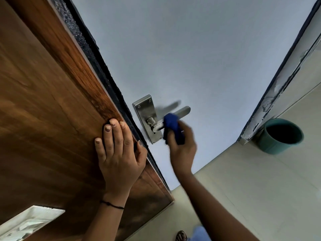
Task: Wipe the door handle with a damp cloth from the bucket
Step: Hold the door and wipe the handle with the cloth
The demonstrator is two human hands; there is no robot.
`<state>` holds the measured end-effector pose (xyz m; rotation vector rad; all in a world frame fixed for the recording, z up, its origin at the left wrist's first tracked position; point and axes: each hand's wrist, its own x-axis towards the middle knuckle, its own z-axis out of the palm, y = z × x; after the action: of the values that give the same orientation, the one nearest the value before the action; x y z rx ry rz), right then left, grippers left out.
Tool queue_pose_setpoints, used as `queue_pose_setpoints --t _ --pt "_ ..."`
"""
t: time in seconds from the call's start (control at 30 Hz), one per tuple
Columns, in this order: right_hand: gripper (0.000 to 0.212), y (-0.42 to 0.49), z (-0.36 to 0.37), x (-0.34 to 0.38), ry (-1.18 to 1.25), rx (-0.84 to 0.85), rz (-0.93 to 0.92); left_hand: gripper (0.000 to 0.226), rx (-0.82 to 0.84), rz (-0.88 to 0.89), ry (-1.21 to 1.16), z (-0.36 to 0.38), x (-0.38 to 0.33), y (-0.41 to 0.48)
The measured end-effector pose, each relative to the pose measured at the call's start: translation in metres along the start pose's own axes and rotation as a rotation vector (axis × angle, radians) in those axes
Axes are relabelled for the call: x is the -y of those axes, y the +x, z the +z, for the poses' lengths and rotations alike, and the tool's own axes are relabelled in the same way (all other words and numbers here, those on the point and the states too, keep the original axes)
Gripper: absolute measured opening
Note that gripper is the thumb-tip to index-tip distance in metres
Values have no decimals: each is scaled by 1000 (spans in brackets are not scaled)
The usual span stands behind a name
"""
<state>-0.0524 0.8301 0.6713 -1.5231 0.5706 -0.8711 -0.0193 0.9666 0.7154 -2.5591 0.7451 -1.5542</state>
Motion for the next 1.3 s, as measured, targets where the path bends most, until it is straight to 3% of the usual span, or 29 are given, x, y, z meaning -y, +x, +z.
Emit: queue_pose_setpoints --t 0.1,0.3,0.4,0.57,0.67,0.77,0.87,0.97,1.07,1.2,1.3 --pt "33 -26 8 1 -83 161 -149 80 2 4 -12 1 0 0" --pt "30 37 -18 -1 63 -130 191 80 -4 -5 -18 1 -2 0" --pt "32 10 -5 8 -57 -51 -59 80 -4 -4 -9 2 -2 -1" --pt "38 0 0 14 -629 96 -579 81 10 9 10 1 -1 0" --pt "41 21 -7 18 -807 97 -653 80 17 9 11 1 -1 0" --pt "35 48 -19 24 -860 16 -488 80 19 -1 10 1 -2 0" --pt "29 79 -34 24 -751 44 -136 81 22 -2 8 1 -1 1" --pt "20 82 -40 23 -140 207 276 81 18 -1 2 2 -2 -1" --pt "11 60 -27 27 214 168 579 79 18 9 8 2 -1 0" --pt "8 28 -6 33 390 152 685 78 34 -3 18 1 0 -1" --pt "16 2 4 38 378 248 669 78 53 -3 30 -2 -1 0"
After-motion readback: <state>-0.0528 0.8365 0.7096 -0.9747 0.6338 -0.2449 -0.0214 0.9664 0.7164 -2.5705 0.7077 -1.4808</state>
